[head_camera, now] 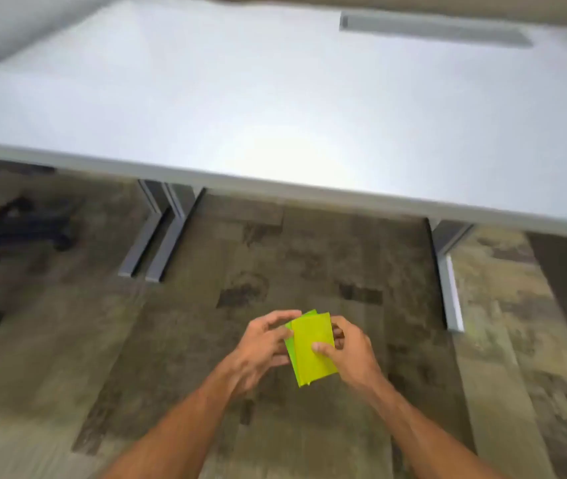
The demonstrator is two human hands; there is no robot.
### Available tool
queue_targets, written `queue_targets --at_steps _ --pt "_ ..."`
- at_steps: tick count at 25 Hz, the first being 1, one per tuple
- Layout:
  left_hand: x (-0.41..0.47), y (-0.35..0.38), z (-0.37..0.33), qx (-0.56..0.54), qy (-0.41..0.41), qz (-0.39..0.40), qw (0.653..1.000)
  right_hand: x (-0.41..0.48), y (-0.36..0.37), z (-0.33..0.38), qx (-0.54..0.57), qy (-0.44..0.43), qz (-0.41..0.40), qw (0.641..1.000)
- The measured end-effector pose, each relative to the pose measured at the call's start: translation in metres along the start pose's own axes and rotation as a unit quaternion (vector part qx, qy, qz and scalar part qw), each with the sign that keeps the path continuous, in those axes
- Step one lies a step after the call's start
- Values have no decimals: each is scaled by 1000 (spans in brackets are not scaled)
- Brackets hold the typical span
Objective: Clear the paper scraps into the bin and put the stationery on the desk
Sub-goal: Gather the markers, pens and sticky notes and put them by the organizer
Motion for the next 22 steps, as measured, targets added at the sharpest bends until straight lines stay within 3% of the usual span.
queue_targets --at_steps 7,12,22 --pt "-75 62 -144 82 105 83 988 -44 -122 130 -107 -110 -48 987" --pt "-110 109 -218 156 131 129 970 -70 -205 191 -54 -158 -92 982" --pt "-137 222 -323 213 266 163 926 -95 -346 243 -39 -136 -194 971"
Point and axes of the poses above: each hand's wrist, its own x-axis towards the middle knuckle, its own y-axis out of the palm, z = x × y, the point moved 4 cm from there along x, towards the middle knuckle, and after that the axes turned 10 degrees about -x, right-handed, at the moved point
